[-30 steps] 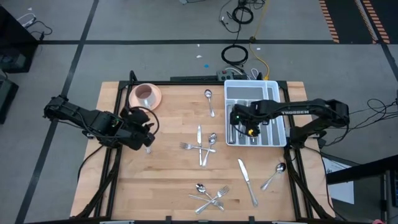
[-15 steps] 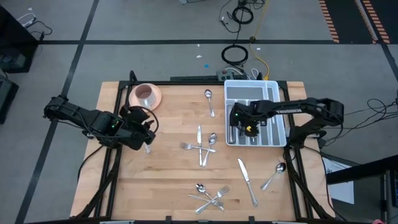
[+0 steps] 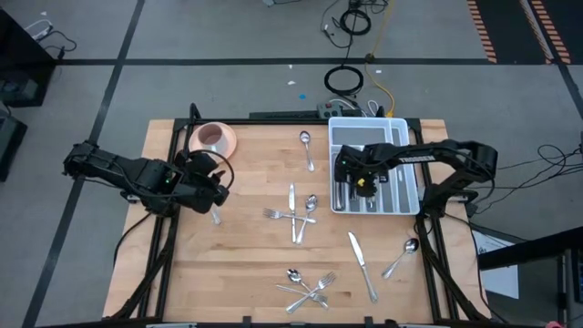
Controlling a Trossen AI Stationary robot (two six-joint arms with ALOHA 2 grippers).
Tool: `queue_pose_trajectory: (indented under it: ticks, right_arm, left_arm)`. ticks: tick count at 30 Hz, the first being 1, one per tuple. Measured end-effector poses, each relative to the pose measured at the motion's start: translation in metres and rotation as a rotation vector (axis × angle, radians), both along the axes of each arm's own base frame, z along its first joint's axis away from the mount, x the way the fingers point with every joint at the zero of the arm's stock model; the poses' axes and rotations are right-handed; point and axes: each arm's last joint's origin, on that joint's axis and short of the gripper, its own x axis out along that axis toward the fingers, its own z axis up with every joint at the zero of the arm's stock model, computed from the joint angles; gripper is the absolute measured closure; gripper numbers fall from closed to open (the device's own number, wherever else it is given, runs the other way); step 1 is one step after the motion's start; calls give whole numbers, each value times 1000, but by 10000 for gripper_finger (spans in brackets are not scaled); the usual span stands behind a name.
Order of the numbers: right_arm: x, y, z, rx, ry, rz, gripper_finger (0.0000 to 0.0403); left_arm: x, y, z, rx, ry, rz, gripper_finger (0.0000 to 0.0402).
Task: Sort silverware
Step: Put the silver fork into the white cutlery tray
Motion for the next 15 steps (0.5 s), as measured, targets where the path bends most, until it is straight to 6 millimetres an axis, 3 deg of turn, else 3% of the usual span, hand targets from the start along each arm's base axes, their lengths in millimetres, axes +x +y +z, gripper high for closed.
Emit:
queue_pose_trajectory:
  ticks: [15]
  right_arm:
    - [-3,2,8,20,-49,-165,311]
  left_arm:
    - [0,-1,-1,-28,22,-26,281]
